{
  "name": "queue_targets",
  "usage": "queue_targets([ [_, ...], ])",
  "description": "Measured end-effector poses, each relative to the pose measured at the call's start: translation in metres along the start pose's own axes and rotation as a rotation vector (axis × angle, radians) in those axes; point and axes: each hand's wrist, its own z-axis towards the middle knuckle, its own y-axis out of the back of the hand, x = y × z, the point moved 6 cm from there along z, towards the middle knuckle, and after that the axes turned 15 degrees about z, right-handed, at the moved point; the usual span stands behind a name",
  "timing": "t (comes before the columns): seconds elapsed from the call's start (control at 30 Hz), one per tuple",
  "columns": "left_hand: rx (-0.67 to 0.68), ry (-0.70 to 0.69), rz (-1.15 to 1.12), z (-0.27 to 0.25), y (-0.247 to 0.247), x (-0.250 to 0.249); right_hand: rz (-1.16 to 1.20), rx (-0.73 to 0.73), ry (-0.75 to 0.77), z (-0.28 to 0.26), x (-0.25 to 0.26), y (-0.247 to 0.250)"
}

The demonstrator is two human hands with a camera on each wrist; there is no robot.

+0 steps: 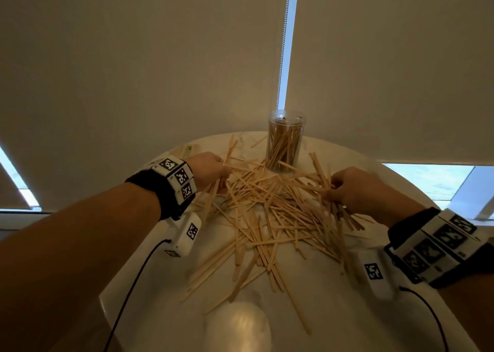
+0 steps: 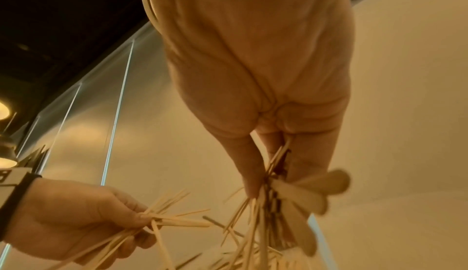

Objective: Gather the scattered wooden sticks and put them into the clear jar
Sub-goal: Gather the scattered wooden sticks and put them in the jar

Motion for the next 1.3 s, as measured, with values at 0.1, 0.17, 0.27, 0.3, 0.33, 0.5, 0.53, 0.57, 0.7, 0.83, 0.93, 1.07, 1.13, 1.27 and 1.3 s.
queue_targets([
  [0.1,-0.077,-0.060,-0.200,-0.005,0.000,-0.010,0.130,-0.051,0.048,-0.007,0.008,0.001],
  [0.17,-0.111,-0.115,-0.250,-0.010,-0.002,-0.018,0.199,-0.083,0.085,-0.010,0.015,0.000],
  [0.27,-0.128,-0.152,-0.322,-0.012,-0.007,-0.028,0.309,-0.122,0.122,-0.008,0.026,-0.003],
  [0.3,-0.142,-0.145,-0.330,-0.012,-0.010,-0.032,0.344,-0.130,0.133,-0.007,0.031,-0.005],
  [0.33,-0.158,-0.132,-0.337,-0.011,-0.013,-0.035,0.363,-0.141,0.149,-0.005,0.036,-0.008],
  [0.5,-0.144,-0.025,-0.527,-0.004,-0.034,-0.055,0.430,-0.100,0.204,0.009,0.063,-0.041],
  [0.53,-0.138,0.000,-0.577,0.000,-0.038,-0.057,0.429,-0.096,0.220,0.013,0.067,-0.047],
  [0.57,-0.138,0.021,-0.618,0.004,-0.042,-0.060,0.422,-0.098,0.234,0.017,0.071,-0.052],
  [0.7,-0.161,0.032,-0.583,0.037,-0.056,-0.061,0.385,-0.114,0.321,0.029,0.083,-0.061],
  [0.83,-0.147,-0.079,-0.627,0.037,-0.052,-0.077,0.361,-0.117,0.371,0.038,0.090,-0.058],
  [0.93,-0.187,-0.157,-0.500,0.020,-0.040,-0.087,0.306,-0.140,0.381,0.047,0.091,-0.052],
  [1.07,-0.263,-0.223,-0.442,0.025,-0.028,-0.086,0.265,-0.040,0.395,0.053,0.094,-0.051],
  [1.13,-0.309,-0.215,-0.407,0.034,-0.023,-0.084,0.234,0.010,0.434,0.053,0.097,-0.052],
  [1.27,-0.362,-0.222,-0.443,0.046,-0.021,-0.086,0.284,-0.096,0.519,0.053,0.099,-0.040],
  [1.3,-0.376,-0.225,-0.491,0.048,-0.022,-0.086,0.313,-0.119,0.527,0.053,0.099,-0.038],
])
